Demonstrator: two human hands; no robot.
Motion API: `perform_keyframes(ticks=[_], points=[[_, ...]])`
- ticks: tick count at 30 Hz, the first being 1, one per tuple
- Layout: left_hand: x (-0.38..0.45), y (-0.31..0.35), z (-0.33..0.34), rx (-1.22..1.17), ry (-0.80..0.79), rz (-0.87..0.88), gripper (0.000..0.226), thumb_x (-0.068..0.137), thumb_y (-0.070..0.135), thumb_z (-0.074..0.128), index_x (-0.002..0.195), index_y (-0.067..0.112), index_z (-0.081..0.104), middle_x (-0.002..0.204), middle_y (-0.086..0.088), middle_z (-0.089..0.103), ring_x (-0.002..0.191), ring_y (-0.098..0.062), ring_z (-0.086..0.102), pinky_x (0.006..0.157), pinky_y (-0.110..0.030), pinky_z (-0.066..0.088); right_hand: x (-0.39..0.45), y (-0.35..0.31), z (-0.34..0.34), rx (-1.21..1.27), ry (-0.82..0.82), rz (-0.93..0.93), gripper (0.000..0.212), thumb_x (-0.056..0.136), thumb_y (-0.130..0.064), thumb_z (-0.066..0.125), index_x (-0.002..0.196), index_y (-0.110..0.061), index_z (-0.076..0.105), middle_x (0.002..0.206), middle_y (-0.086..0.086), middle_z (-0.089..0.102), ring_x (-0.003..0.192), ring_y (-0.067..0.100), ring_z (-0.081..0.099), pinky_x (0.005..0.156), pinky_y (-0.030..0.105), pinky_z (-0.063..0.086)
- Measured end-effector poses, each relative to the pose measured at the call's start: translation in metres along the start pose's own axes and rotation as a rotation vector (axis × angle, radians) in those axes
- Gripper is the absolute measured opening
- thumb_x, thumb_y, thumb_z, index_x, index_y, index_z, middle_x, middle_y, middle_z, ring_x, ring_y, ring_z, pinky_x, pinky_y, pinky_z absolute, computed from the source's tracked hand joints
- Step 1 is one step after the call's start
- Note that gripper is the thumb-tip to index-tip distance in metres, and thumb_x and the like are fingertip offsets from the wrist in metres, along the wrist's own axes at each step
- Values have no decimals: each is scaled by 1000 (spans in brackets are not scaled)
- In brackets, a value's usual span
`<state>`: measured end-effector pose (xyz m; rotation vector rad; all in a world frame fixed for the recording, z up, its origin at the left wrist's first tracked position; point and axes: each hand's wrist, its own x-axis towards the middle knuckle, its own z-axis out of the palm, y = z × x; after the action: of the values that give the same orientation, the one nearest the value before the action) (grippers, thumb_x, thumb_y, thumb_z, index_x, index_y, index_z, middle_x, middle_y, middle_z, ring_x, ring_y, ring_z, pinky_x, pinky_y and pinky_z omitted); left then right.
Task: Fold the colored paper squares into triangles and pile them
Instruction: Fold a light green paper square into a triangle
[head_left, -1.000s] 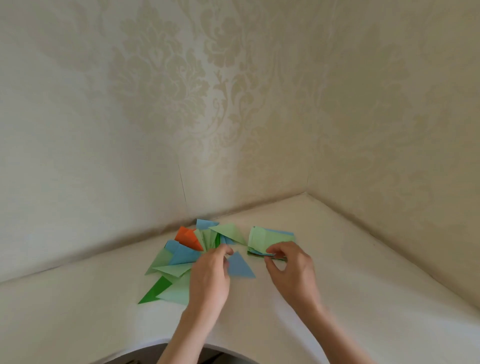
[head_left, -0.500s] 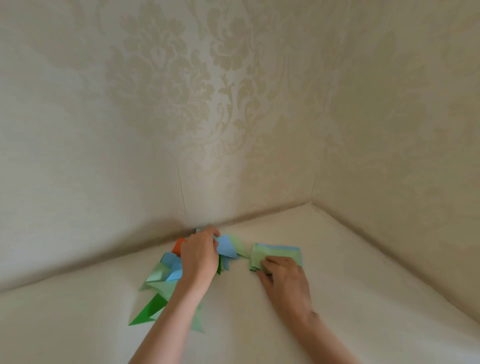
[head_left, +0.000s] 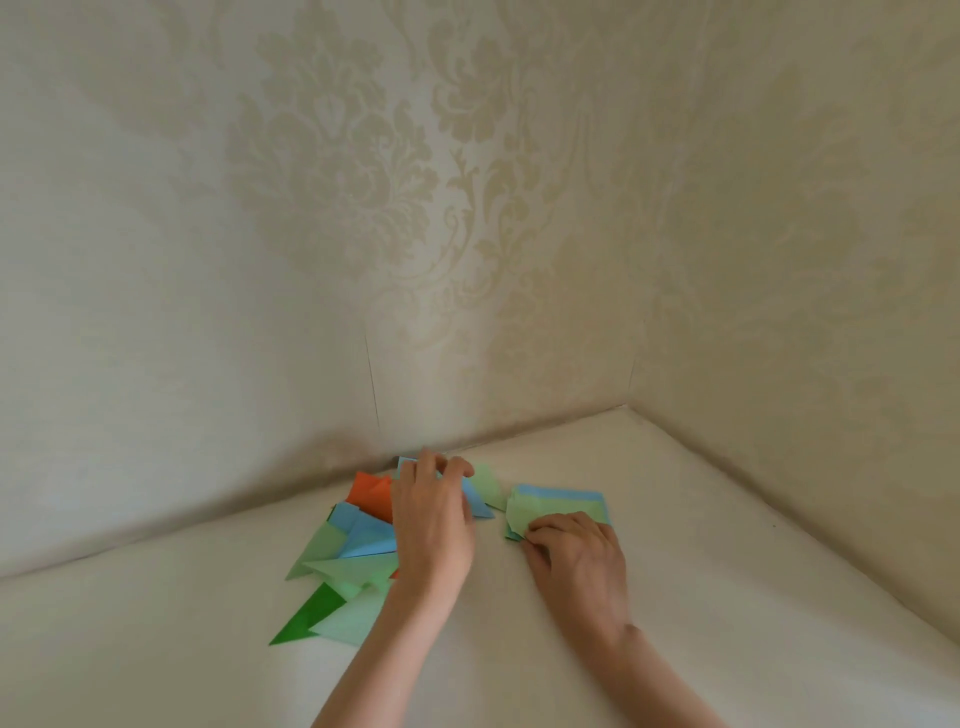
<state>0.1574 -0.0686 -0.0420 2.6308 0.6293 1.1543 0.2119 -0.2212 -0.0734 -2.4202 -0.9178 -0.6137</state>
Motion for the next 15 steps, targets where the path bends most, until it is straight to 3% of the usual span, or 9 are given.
perform_keyframes(ticks=[2,5,7,10,15], points=[[-14,13,-5,-184,-2,-16,33,67,-6,72,91,16,66,90,-2,57,82,-23,54,70,-33,47,1,0,-3,21,-23,31,9,66,-41,67,63,-35,72,73,-22,68,69,11,62,61,28,47],[-38,28,-2,-409,-64,-72,32,72,-6,66,94,18,65,92,3,53,85,-15,53,76,-22,45,2,5,-2,131,-86,89,19,78,-42,59,79,-33,76,86,-19,72,85,13,64,72,32,47],[-53,32,2,-464,-132,-128,31,75,-3,64,95,21,63,91,8,51,83,-7,51,73,-13,40,-1,9,-5,207,-77,93,13,83,-32,64,82,-28,76,87,-15,73,87,15,65,74,34,50],[-71,30,6,-487,-245,-186,29,79,2,62,95,25,62,91,10,50,83,-5,53,73,-11,40,-4,10,-11,227,-76,104,9,85,-20,68,84,-22,76,88,-11,73,87,15,65,76,34,51],[-80,23,3,-544,-244,-199,32,76,-6,59,90,22,65,87,10,56,81,-2,57,73,-10,44,-7,12,-7,267,-117,131,16,90,-32,63,95,-24,76,102,-14,71,100,10,60,88,28,46]])
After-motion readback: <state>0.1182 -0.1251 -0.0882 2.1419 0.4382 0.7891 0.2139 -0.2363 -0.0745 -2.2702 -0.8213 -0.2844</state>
